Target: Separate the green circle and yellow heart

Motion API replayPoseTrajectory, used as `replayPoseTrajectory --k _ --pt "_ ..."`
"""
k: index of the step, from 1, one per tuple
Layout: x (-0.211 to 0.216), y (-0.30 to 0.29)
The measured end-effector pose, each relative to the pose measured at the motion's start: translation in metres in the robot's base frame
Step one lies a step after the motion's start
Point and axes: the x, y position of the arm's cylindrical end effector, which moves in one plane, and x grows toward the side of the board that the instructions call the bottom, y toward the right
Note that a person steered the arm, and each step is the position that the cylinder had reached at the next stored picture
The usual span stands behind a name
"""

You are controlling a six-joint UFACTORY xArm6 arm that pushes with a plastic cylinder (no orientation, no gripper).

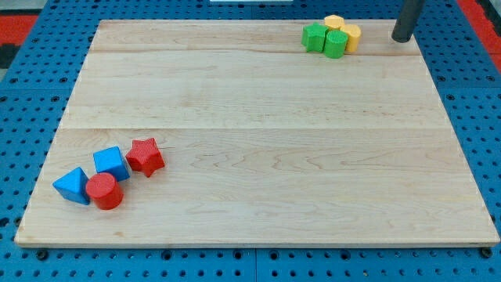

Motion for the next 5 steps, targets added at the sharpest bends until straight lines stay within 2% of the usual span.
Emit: replayPoseTrajectory --k 2,4,5 --pt "0.0 0.0" --pt "-0.043 -0.027" --pt "-0.044 -0.043"
